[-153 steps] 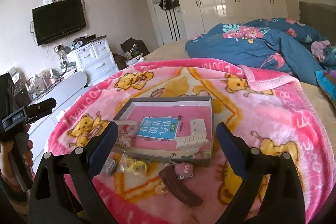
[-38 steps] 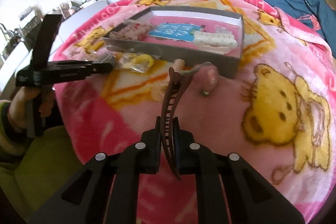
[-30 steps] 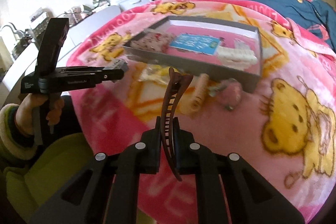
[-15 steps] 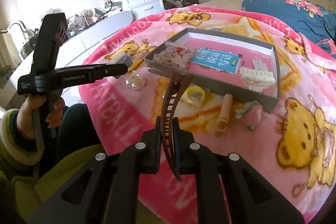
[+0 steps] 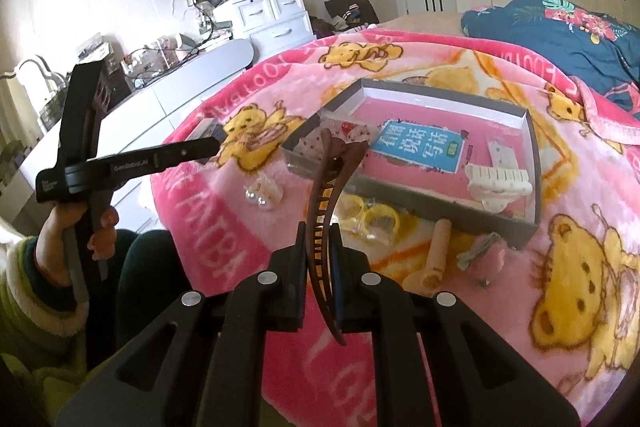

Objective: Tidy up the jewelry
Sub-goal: 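Lift the rhinestone card with the left tool while the right tool carries the claw clip over the tray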

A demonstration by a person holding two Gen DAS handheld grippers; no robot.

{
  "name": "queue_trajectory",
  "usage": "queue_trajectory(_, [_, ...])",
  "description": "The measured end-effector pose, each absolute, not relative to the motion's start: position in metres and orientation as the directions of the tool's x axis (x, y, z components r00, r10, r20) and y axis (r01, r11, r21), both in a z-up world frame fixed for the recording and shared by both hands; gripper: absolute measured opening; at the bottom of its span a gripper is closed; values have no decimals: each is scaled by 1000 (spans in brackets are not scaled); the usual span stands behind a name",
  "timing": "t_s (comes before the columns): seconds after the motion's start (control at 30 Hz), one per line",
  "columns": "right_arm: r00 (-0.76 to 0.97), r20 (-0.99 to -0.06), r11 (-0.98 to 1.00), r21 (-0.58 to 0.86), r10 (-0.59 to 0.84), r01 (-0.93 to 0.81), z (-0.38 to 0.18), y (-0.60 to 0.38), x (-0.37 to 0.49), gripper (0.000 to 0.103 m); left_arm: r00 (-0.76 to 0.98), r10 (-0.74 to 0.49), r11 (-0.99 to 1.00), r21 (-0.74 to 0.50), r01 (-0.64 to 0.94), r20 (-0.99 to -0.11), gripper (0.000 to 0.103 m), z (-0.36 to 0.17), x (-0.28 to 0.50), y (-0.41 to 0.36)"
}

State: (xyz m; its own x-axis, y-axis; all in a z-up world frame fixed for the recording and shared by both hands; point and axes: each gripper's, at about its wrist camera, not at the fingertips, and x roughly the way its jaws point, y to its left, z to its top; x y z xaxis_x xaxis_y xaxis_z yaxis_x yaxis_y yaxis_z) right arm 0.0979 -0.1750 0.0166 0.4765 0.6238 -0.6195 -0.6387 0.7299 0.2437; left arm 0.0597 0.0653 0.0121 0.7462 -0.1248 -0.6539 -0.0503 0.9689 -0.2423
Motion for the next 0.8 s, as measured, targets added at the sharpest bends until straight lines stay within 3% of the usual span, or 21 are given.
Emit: queue_trajectory(0.8, [602, -541, 798, 259, 587, -545, 50, -192, 149, 9, 794, -106, 959, -272, -77, -599, 25, 37, 76, 84])
